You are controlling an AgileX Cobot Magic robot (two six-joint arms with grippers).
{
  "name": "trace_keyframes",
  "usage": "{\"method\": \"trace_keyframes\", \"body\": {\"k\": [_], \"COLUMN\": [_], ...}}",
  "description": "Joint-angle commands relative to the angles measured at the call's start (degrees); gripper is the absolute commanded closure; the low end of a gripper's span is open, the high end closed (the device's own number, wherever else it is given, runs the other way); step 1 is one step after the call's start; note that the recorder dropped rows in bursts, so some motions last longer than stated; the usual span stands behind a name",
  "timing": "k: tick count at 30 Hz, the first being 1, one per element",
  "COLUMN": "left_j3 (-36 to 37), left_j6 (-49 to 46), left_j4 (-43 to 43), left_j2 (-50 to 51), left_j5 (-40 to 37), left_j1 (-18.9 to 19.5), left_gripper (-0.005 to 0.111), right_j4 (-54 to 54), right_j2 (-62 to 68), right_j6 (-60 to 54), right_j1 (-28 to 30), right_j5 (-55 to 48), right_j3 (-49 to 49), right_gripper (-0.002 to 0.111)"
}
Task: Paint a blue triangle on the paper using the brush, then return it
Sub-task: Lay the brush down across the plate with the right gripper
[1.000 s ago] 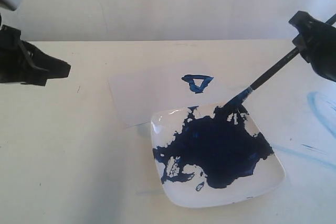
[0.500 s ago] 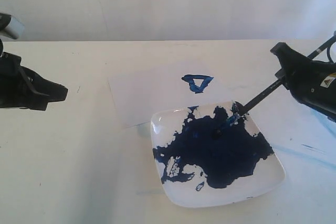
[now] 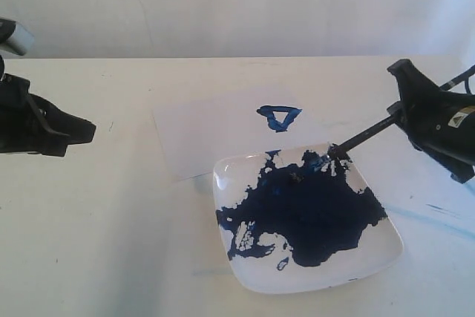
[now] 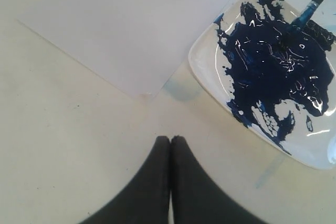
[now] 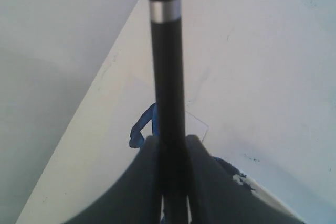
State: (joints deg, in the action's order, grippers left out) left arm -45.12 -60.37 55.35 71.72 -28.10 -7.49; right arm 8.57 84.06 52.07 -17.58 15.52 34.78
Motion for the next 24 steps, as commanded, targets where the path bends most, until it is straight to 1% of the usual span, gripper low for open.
{"method": "trace_keyframes", "body": {"k": [1, 6, 13, 16, 20, 24], "left_j3": [0.42, 0.42, 0.42, 0.42, 0.42, 0.42], "left_j6": [-0.05, -0.05, -0.05, -0.05, -0.05, -0.05], "left_j4": [1.21, 1.21, 1.36, 1.36, 1.36, 1.36], "left_j2": [-0.64, -0.64, -0.64, -0.64, -0.64, -0.64], "left_j5": [-0.55, -0.55, -0.97, -0.97, -1.19, -1.59], "left_j1": [0.07, 0.07, 0.07, 0.07, 0.07, 0.07], "left_gripper": [0.107, 0.107, 0.107, 0.107, 0.107, 0.107], "right_j4": [-0.78, -0.88, -0.88, -2.41, -6.97, -7.84], "right_j2": [3.08, 5.63, 7.36, 7.50, 7.50, 7.50], "right_j6": [4.44, 9.35, 11.41, 11.41, 16.12, 17.24], "right_j1": [0.44, 0.44, 0.55, 0.55, 0.55, 0.55], "right_j5": [2.64, 3.59, 6.02, 3.88, -0.43, -0.85], "right_j3": [-0.13, -0.13, -0.02, -0.02, -0.02, -0.02], "right_gripper": [0.108, 0.108, 0.108, 0.108, 0.108, 0.108]}}
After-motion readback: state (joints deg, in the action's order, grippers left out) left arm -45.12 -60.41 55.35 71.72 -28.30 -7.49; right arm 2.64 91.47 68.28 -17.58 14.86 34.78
